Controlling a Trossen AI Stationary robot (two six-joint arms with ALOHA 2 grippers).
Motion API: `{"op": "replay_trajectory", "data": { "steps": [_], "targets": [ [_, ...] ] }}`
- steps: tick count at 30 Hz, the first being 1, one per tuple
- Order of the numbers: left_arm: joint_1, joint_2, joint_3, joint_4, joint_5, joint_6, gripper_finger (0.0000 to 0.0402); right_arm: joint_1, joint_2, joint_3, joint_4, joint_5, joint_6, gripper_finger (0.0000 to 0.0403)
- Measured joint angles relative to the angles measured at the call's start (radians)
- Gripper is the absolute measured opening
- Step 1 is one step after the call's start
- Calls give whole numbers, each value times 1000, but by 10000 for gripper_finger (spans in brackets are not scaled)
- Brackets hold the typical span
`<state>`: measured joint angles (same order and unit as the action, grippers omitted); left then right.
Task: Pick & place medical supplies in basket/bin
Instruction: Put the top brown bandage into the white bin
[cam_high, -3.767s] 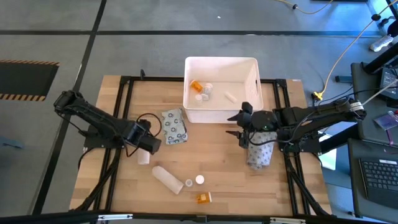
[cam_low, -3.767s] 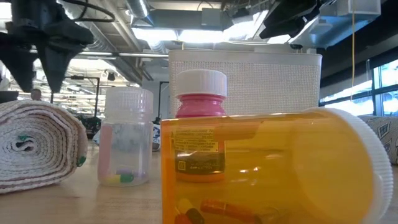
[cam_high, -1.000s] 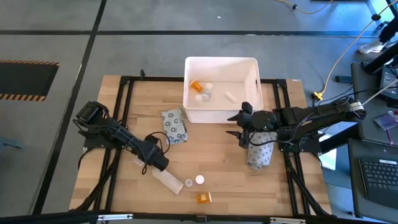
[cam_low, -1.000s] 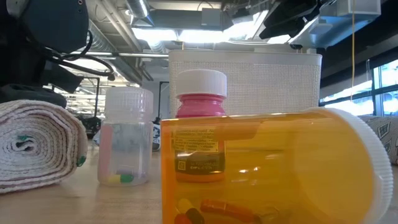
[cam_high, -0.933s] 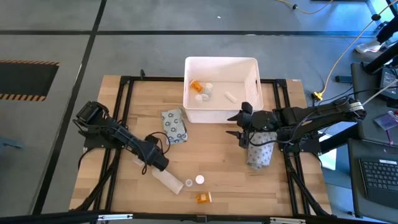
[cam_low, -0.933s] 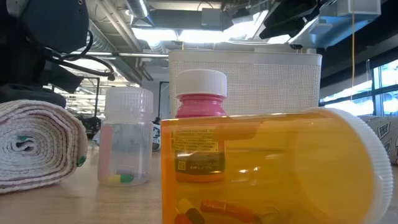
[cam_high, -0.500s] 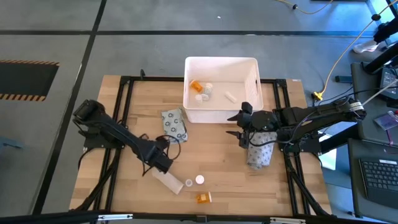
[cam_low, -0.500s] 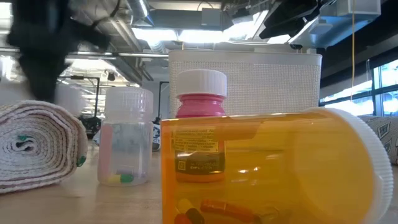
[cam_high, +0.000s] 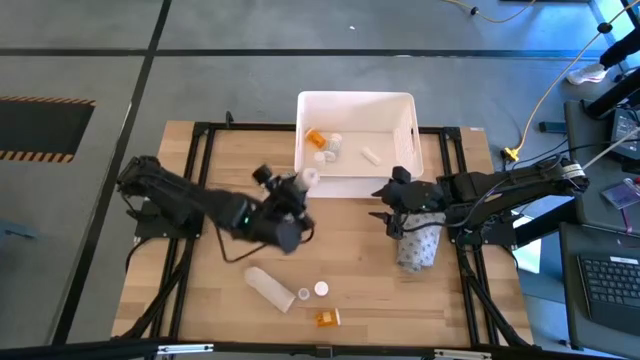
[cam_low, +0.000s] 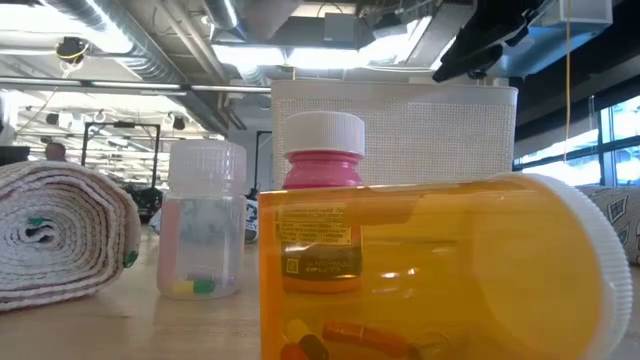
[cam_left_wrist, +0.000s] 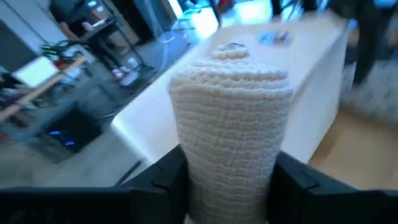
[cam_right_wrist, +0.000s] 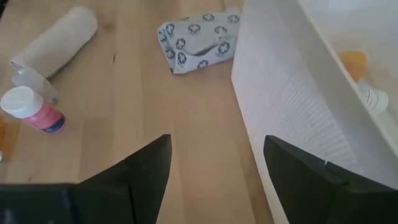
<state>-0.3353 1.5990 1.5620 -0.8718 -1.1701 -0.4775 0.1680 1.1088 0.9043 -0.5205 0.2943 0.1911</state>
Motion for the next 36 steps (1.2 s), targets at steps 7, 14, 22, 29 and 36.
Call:
{"op": "replay_trajectory", "data": {
  "steps": [7,14,22,29,36],
  "targets": [
    [234,0,76,356,508,371,146,0,0,0,-39,-1,41,257],
    [484,46,77,520,1135,388,146,23,0,0,-247,-27,239,257],
    [633,271,78,837,1360,360,146,77,0,0,-241,-26,287,257],
    [713,469,77,982,1374,319,145,117,-1,-7,-210,-25,302,257],
    [758,575,77,1027,1373,252,149,132,0,-75,-165,-25,303,257]
  ]
}}
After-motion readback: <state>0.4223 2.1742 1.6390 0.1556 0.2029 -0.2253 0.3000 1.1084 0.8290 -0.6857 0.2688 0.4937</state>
